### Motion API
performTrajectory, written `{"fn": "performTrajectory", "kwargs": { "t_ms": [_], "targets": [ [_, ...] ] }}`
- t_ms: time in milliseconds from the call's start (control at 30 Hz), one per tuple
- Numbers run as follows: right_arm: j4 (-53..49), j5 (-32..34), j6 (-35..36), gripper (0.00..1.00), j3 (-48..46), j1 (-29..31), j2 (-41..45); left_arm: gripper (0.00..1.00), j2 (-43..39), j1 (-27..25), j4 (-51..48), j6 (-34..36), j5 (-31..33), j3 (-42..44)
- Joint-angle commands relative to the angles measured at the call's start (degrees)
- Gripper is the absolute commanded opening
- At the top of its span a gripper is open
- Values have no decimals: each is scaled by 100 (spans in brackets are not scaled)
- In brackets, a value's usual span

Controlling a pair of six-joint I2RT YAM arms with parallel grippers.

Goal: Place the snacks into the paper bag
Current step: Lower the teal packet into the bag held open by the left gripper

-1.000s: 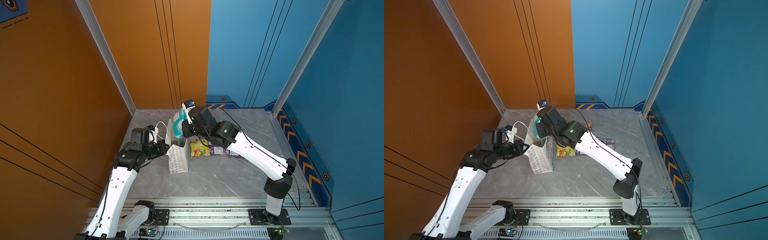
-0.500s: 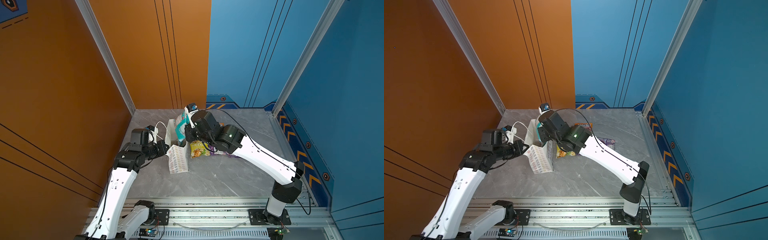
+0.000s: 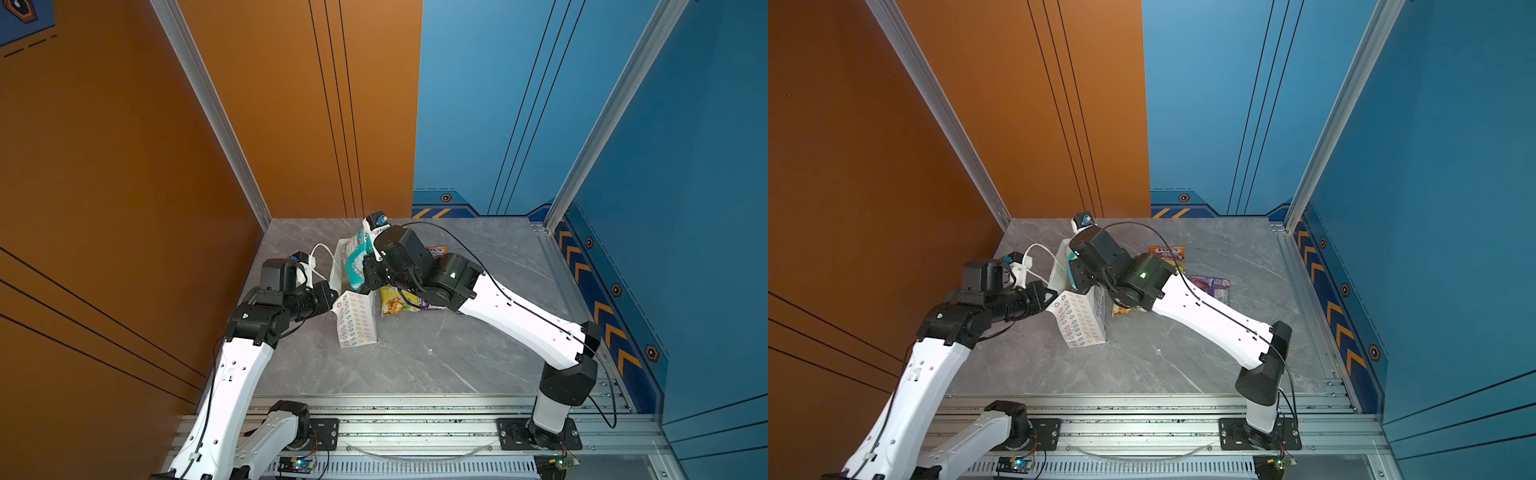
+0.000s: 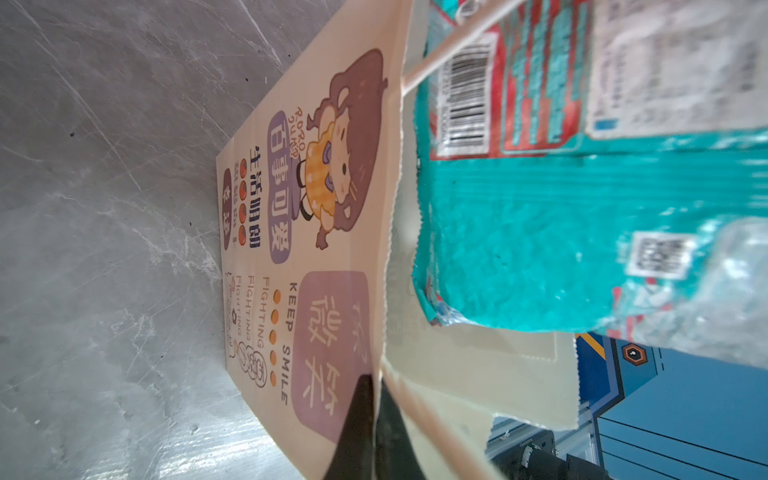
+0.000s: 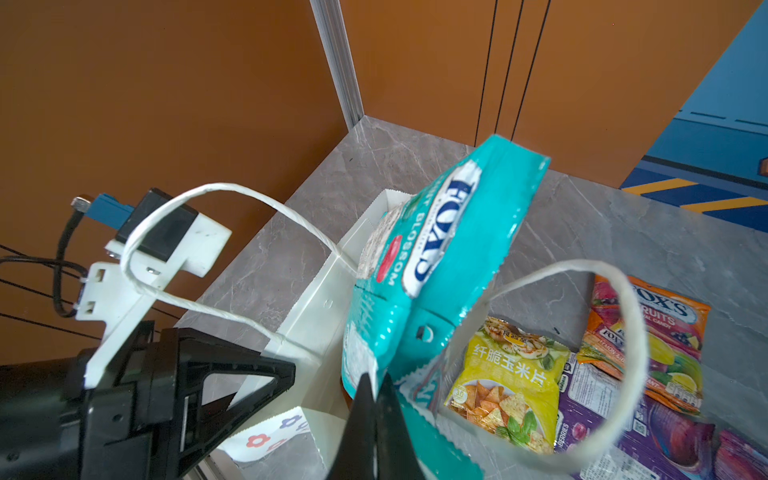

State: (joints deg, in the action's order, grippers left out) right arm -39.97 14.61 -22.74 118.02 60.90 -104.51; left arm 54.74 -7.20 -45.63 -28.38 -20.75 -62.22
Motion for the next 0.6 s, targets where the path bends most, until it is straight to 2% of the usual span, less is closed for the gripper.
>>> {"fn": "performTrajectory", "kwargs": {
  "t_ms": [0,200,567],
  "targets": [
    [170,-144,-154,0,294,25,-146,6,-107,-39,15,-9,23,52],
    [293,-278,-269,0,379,1,-336,6,-126,-43,17,-3,20,74],
    [619,-938,-699,0,397,-173,-582,6,-161,-43,11,-8,8,69]
  ]
}}
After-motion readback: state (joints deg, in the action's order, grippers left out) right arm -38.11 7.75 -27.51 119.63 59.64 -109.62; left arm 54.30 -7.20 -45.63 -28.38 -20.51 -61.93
